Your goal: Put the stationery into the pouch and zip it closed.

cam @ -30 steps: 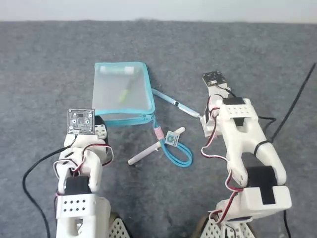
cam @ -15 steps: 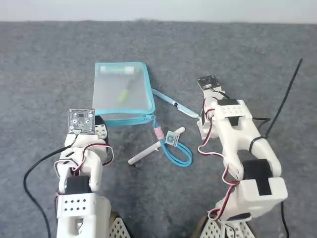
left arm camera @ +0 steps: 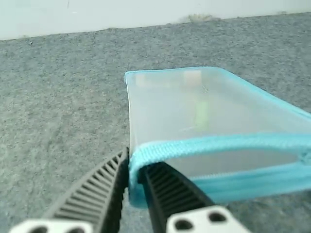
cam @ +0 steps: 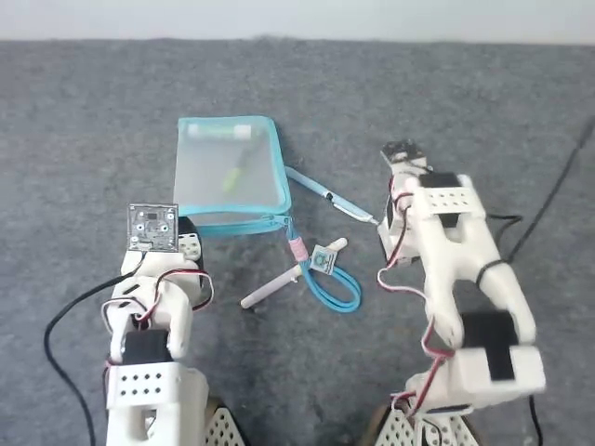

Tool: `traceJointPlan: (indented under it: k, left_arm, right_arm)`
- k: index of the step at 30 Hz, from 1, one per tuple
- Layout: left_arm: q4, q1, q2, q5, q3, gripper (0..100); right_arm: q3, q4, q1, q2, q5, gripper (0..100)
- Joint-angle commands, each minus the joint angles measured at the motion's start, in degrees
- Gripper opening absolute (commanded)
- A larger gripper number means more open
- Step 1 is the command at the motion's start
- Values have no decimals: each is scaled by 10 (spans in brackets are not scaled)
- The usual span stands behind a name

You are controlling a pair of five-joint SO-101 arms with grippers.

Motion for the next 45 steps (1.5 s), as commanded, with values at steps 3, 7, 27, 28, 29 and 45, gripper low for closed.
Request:
traceJointPlan:
  k: [3, 7, 27, 28, 29, 45]
  left_arm:
    - [-22, 5, -11, 8, -6, 11]
    - [-21, 39, -11, 8, 1, 11]
    - [2, 142, -11, 7, 3, 11]
    - [2, 143, -11, 7, 3, 11]
    - [2, 145, -11, 7, 3, 11]
    - [2, 148, -11, 8, 2, 11]
  right_arm:
    - [-37, 121, -44, -219, 56, 7]
    - [-22, 167, -117, -318, 65, 7]
    - [-13, 159, -291, -283, 89, 7]
    - [-20, 159, -291, -275, 89, 7]
    - [-31, 159, -291, -266, 89, 7]
    - [-322, 188, -262, 61, 28, 7]
